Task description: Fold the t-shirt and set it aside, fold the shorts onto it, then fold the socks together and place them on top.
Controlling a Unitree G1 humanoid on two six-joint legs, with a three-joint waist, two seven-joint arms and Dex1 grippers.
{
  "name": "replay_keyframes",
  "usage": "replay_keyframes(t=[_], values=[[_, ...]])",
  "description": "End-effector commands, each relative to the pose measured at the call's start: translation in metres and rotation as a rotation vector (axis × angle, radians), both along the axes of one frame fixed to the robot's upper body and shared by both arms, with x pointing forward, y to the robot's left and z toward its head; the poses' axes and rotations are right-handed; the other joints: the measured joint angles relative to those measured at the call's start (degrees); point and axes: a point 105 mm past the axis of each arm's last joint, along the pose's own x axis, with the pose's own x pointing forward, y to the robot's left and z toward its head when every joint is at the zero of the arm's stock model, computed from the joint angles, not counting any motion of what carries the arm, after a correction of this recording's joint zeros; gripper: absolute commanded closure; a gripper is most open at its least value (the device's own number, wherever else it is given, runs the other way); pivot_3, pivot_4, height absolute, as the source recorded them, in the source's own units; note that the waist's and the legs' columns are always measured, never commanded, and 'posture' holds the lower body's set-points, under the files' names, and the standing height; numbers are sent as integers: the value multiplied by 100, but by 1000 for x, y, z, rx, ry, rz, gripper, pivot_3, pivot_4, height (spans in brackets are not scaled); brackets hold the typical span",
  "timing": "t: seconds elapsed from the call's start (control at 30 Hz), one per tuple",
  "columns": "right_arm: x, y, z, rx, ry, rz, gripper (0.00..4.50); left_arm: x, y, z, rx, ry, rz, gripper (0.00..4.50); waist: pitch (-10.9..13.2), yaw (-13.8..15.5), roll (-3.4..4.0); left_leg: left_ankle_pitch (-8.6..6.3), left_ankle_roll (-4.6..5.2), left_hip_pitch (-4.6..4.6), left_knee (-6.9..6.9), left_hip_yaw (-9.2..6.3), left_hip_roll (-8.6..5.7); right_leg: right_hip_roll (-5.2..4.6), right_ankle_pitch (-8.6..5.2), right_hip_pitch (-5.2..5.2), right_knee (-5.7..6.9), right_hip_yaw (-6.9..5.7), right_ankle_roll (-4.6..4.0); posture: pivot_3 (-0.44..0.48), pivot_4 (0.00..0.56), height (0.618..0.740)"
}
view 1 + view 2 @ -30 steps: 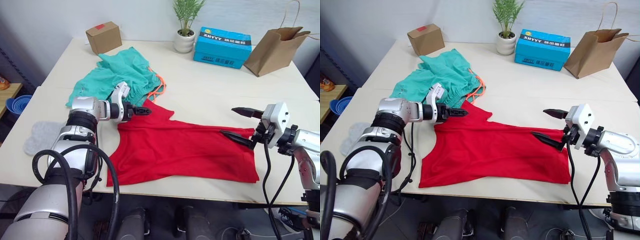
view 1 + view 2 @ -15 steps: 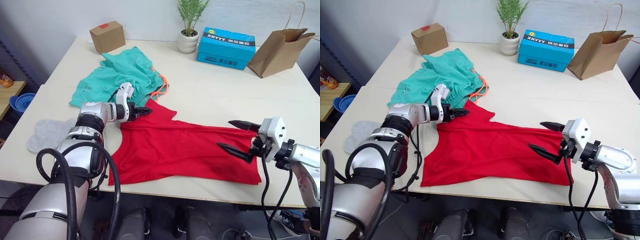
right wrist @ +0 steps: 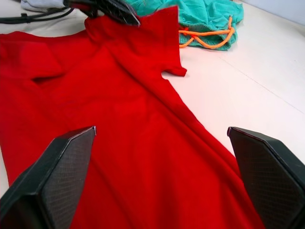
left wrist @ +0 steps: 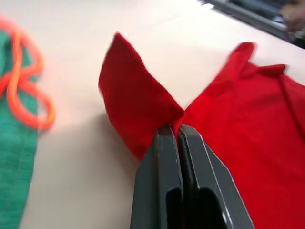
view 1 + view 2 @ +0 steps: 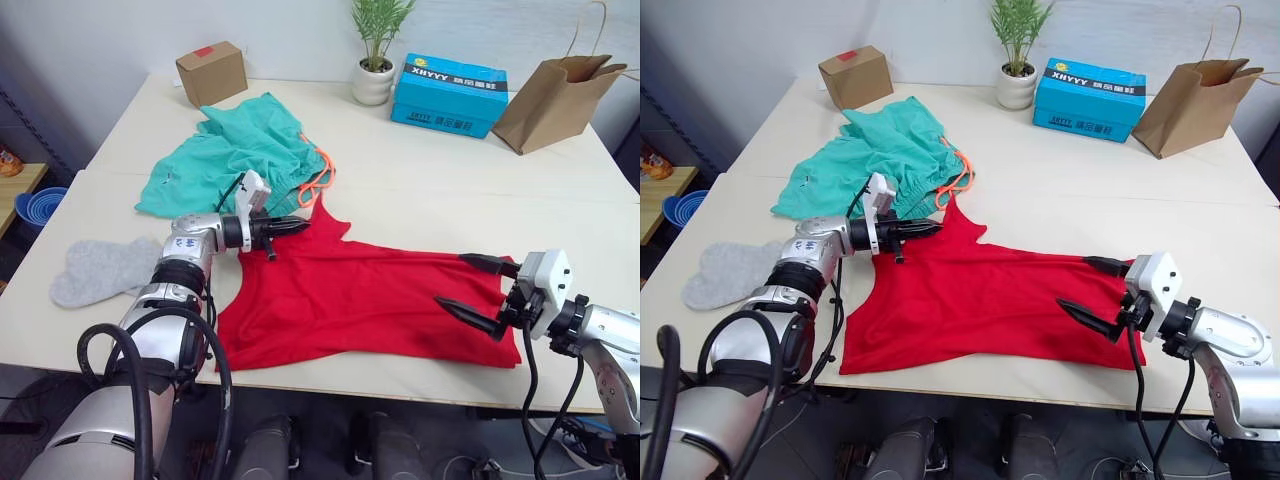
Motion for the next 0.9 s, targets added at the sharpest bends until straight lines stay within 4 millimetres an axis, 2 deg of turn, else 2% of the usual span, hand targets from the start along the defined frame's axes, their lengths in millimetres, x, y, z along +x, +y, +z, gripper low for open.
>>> replay_keyframes(t=[0.03, 0.2, 0.4, 0.57, 0.7, 0.9], values=[[-4, -3, 10, 3, -44, -4, 0, -15, 2, 6, 32, -152, -108, 4483, 0, 1, 0, 0, 0, -1, 0, 0, 0, 0, 0, 0, -1, -1, 0, 0, 150, 740], [-5, -5, 7, 0, -36, -8, 0, -31, 10, -10, 150, -245, -200, 4483, 0, -5, 0, -2, 5, -1, 7, 0, 1, 0, 0, 1, 3, -2, 0, 0, 150, 740], [-8, -9, 3, 2, -21, -22, 0, -39, 23, -4, 142, -315, -219, 4483, 0, 0, 0, -7, 12, -1, 8, -1, 1, -2, 0, 1, 3, -1, 0, 0, 150, 740], [-9, -13, -3, 7, -6, -37, 0, -57, 30, 0, 156, -370, -317, 4483, 0, -1, 0, -8, 13, -1, 9, -2, 2, -2, 0, 2, 2, -1, 0, 0, 150, 740], [-10, -15, -8, 9, 7, -45, 0, -70, 35, -11, 240, -408, -377, 4483, 0, -10, 1, -8, 13, 0, 9, -2, 2, -2, 0, 4, 3, 0, 0, 0, 150, 740], [-11, -17, -12, 7, 20, -50, 0, -78, 46, -32, 393, -452, -434, 4483, -1, -5, 1, -11, 14, 1, 9, -2, 2, -3, 0, 4, 2, 0, 0, 0, 150, 740]])
